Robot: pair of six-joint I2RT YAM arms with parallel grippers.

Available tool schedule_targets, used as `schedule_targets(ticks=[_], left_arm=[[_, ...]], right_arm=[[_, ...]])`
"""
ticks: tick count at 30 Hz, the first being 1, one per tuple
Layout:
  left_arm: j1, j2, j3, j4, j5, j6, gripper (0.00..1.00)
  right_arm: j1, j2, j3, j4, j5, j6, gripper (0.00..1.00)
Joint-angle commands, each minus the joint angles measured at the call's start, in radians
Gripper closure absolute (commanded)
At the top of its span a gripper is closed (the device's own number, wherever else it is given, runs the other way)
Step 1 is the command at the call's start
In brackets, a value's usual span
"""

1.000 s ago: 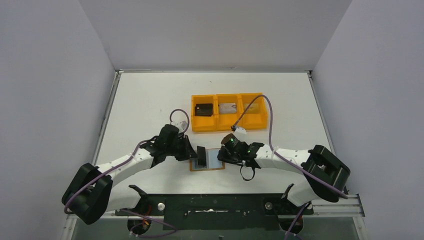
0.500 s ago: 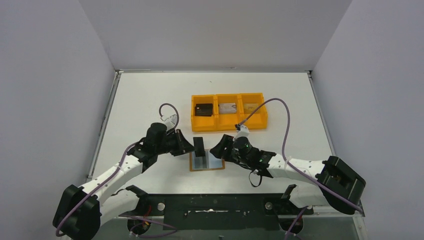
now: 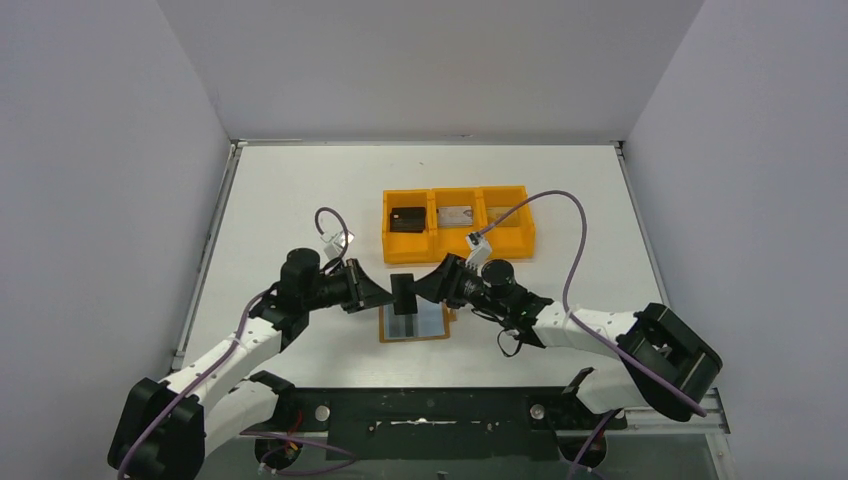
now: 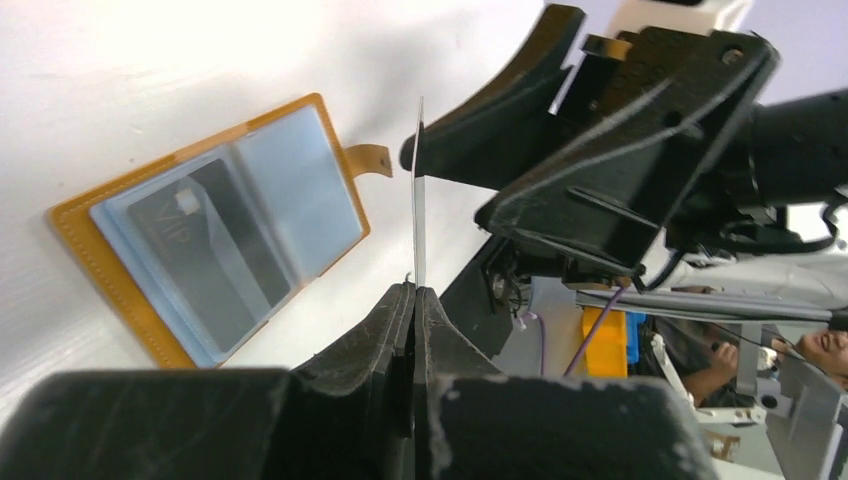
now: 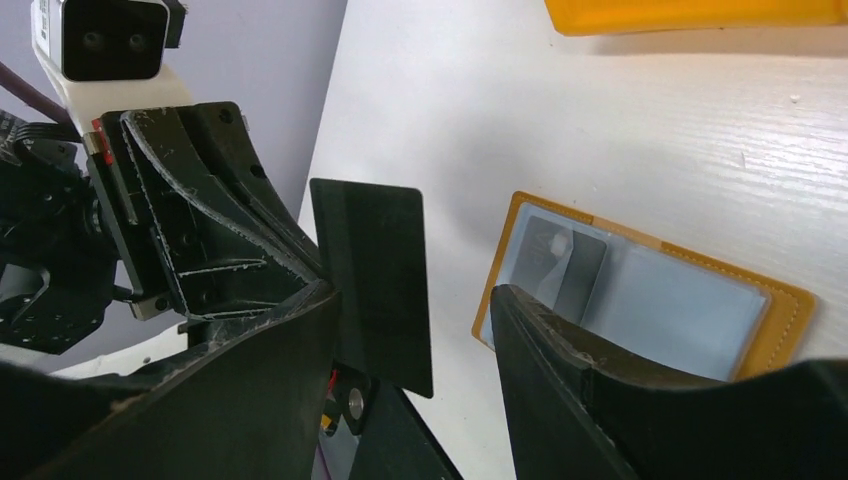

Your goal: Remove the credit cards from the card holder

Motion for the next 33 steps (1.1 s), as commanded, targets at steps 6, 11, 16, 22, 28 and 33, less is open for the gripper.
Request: schedule_targets(ticks=[6, 11, 16, 22, 28, 33], left_arm=[[0.028, -0.006, 0.002, 0.165, 0.160, -0.026, 1.00], [0.057, -0.002, -0.008, 0.207, 0.194, -0.043, 1.00], [0.104, 0.003, -0.024, 0.223, 0.235, -0.048, 1.00], [0.114, 0.043, -0.038, 0.305, 0.303, -0.074, 1.00], [0.115, 0.044, -0.051, 0.365, 0.346, -0.100, 1.00], [0.115, 0.029, -0.061, 0.373, 0.360, -0.102, 1.00]], right_arm=[[-0.040, 0.068, 0.008, 0.264, -0.219, 0.027, 0.57], [-0.052, 0.079, -0.024, 0.342, -0.263, 0.058, 0.71], [-0.065, 0.066, -0.047, 0.397, -0.302, 0.079, 0.85], [-0.067, 0.074, -0.046, 0.478, -0.332, 0.108, 0.95], [-0.066, 0.118, 0.007, 0.456, -0.344, 0.109, 0.80], [-0.067, 0.119, 0.008, 0.435, -0.321, 0.106, 0.91]])
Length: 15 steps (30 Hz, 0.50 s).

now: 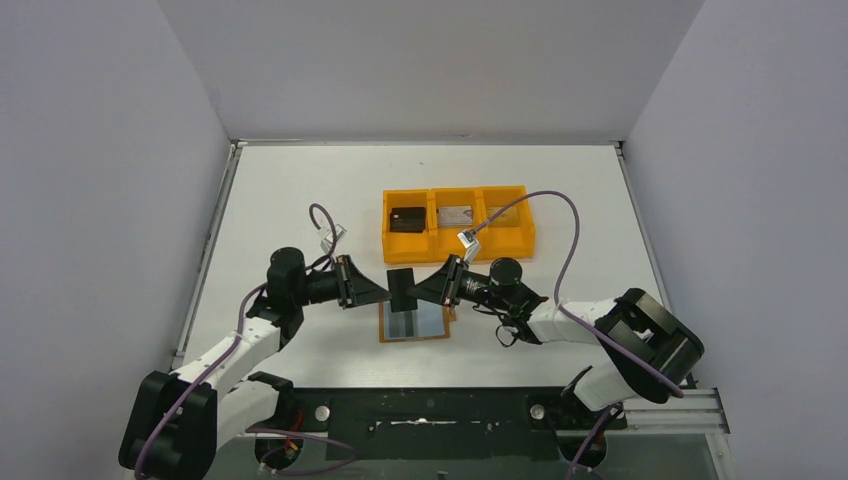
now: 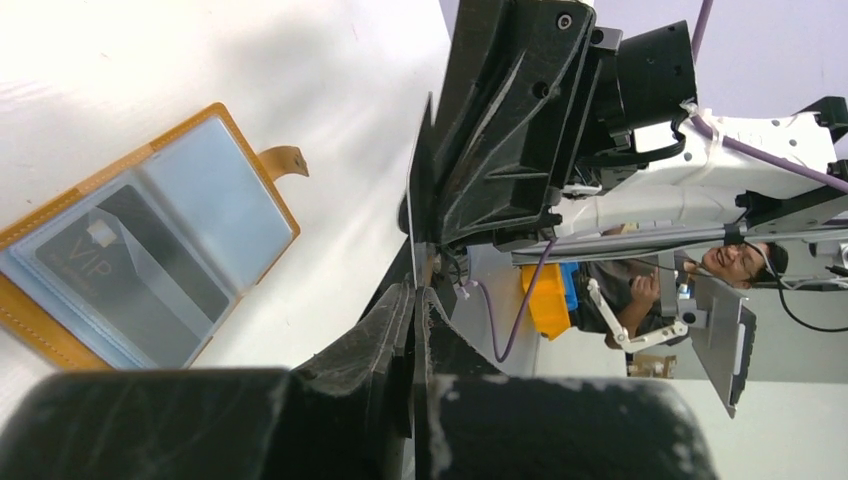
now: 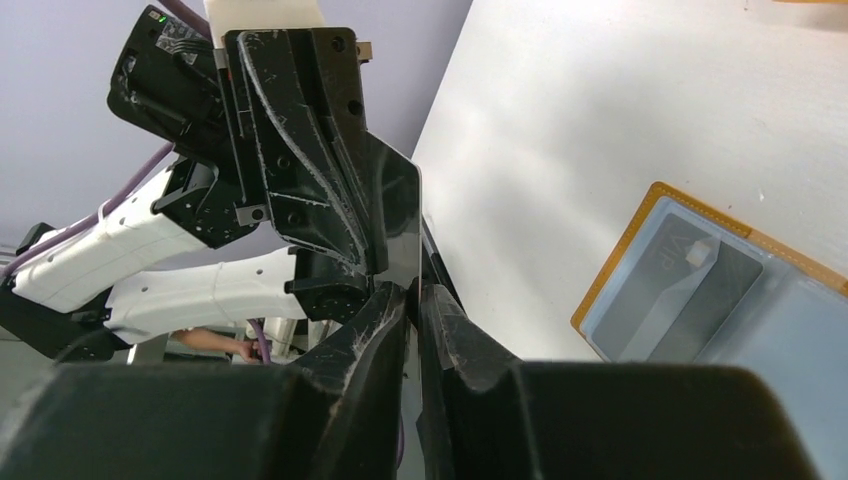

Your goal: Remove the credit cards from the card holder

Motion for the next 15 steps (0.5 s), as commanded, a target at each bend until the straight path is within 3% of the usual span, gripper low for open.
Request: schedule_targets(ticks=[1, 7, 11, 15], left_arm=[[-0.004, -0.025, -0.005, 0.075, 0.052, -0.006, 1.00], [-0.004, -0.027, -0.014, 0.066, 0.049, -0.002, 1.00], [-0.002, -0.044, -0.011, 0.041, 0.033, 0.009, 0.59], [0.005, -0.107, 0.050, -0.182, -0.089, 0.144, 0.37]], right_arm=[[0.002, -0.015, 0.040, 0.068, 0.010, -0.006, 0.93], [0.002, -0.049, 0.009, 0.077, 0.032, -0.001, 0.99], [0.001, -0.062, 0.014, 0.028, 0.037, -0.021, 1.00], [0.001, -0.114, 0.017, -0.098, 0.103, -0.074, 1.00]])
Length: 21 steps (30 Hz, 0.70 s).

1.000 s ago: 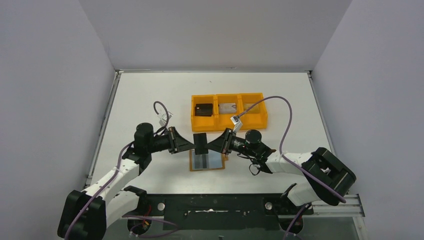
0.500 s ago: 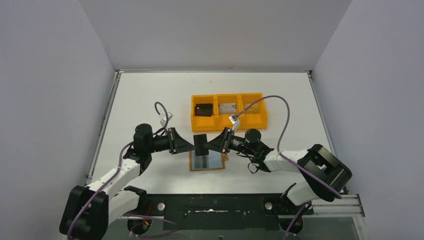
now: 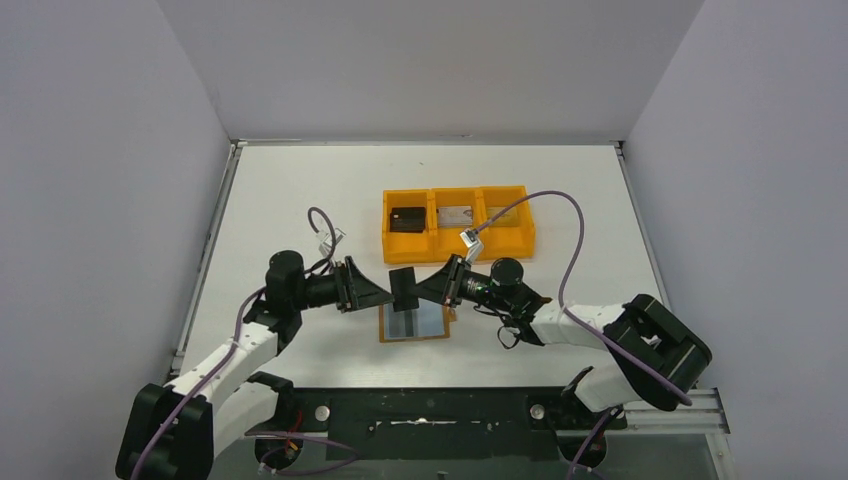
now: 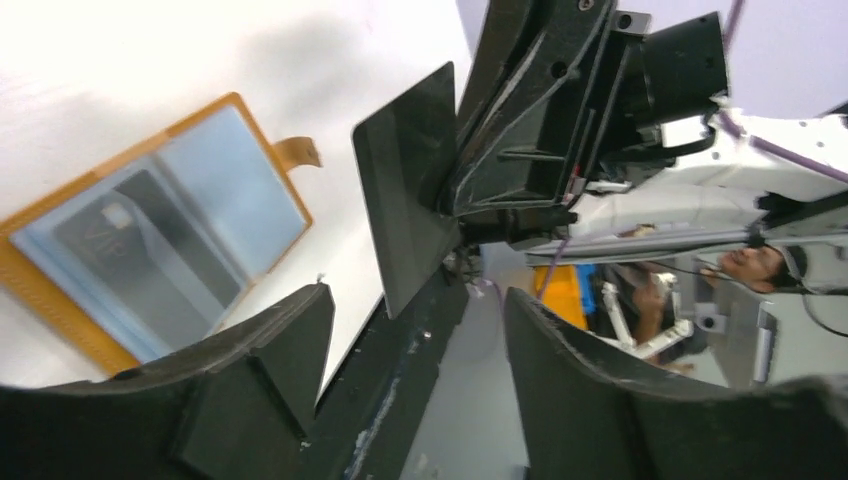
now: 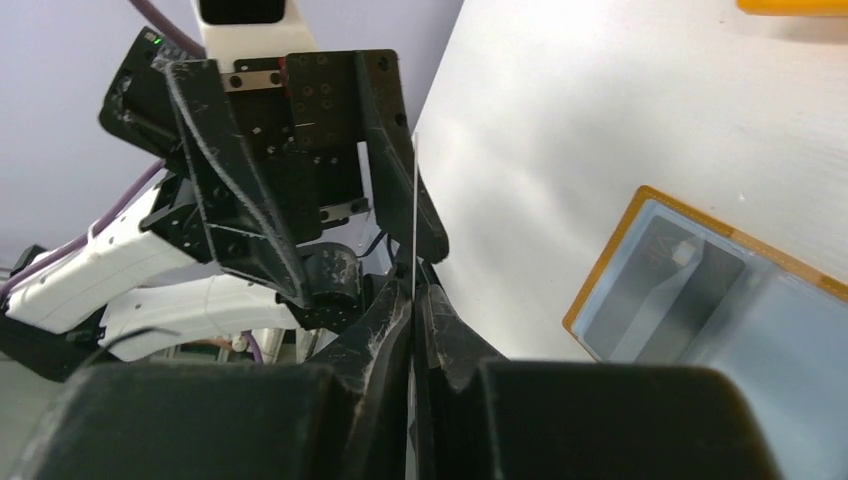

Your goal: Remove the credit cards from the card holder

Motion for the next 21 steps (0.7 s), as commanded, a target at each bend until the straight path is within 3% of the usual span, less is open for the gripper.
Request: schedule_targets(ticks=[1, 8, 12, 16, 21], left_arm=[[0.007, -0.086, 0.091, -0.218, -0.128, 0.159, 0.33], [0.010, -0.188, 0.252, -0.650, -0.517, 0.364, 0.16], [0.012, -0.243, 0.337, -0.758, -0.654, 0.407, 0.15], [0.012, -0.291, 0.404, -0.840, -0.881, 0.451, 0.14], [0.011, -0.333, 0.403, -0.833, -1.015, 0.500, 0.12]], right_arm=[[0.002, -0.094, 0.020, -0.102, 0.098, -0.083, 1.00], [0.013, -0.208, 0.071, -0.424, 0.304, -0.211, 1.00], [0.016, -0.247, 0.107, -0.514, 0.368, -0.273, 1.00], [0.024, -0.279, 0.132, -0.572, 0.440, -0.343, 1.00], [0.027, -0.278, 0.201, -0.628, 0.492, -0.477, 1.00]])
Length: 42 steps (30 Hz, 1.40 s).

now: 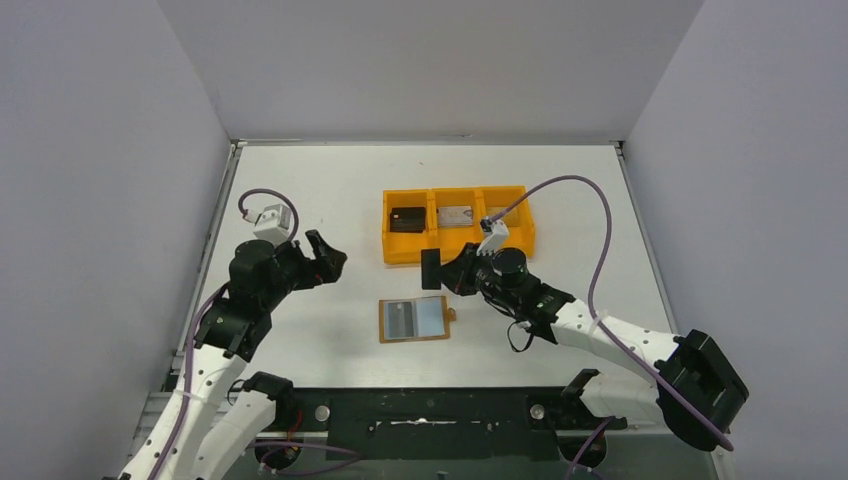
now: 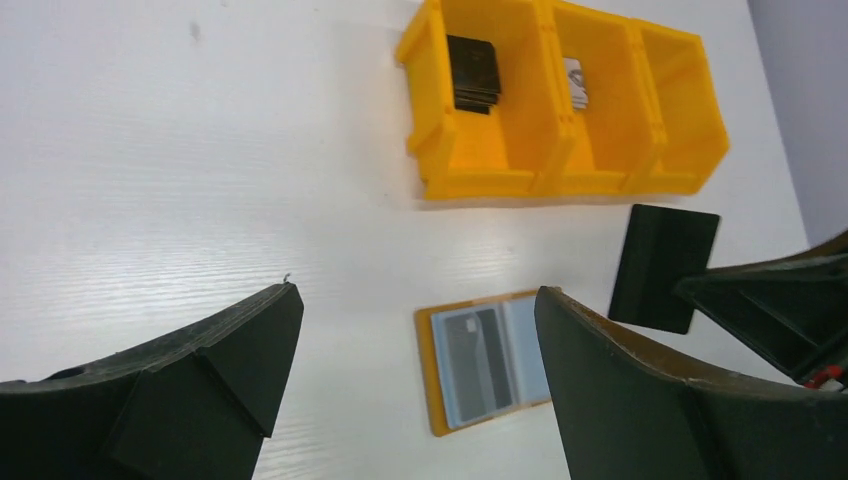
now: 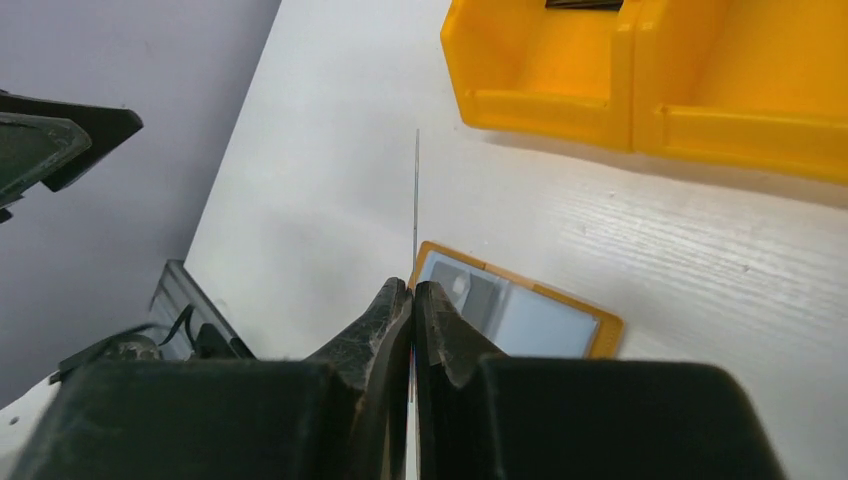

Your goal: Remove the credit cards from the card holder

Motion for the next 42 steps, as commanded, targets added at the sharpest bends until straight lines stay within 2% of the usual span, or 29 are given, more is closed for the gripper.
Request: schedule_targets(ticks=[1, 11, 16, 19, 22, 35, 38, 42], left_arm=[[0.005, -0.031, 0.021, -0.026, -0.188, 0.080, 0.12], [0.006, -0.051, -0.032, 0.012, -0.249, 0.101, 0.12], [0.015, -0.045, -0.038, 0.029, -0.262, 0.109, 0.11], [0.021, -0.038, -0.037, 0.029, -0.261, 0.113, 0.10], [0.027, -0.029, -0.035, 0.027, -0.259, 0.118, 0.09], [0.039, -0.041, -0.034, 0.017, -0.274, 0.120, 0.08], [0.040, -0.042, -0.035, 0.020, -0.269, 0.120, 0.08], [0.040, -0.044, -0.033, 0.017, -0.273, 0.121, 0.08]], right_arm=[[0.006, -0.019, 0.113, -0.052, 0.094, -0.180, 1.00], [0.009, 0.093, 0.322, -0.159, 0.128, -0.647, 1.00], [0.032, 0.201, 0.448, -0.255, 0.117, -0.955, 1.00], [0.071, 0.282, 0.536, -0.331, 0.188, -1.184, 1.00], [0.102, 0.358, 0.598, -0.355, 0.284, -1.327, 1.00], [0.077, 0.611, 0.793, -0.379, 0.298, -1.603, 1.00], [0.059, 0.645, 0.813, -0.358, 0.229, -1.623, 1.00], [0.033, 0.718, 0.860, -0.331, 0.213, -1.630, 1.00]])
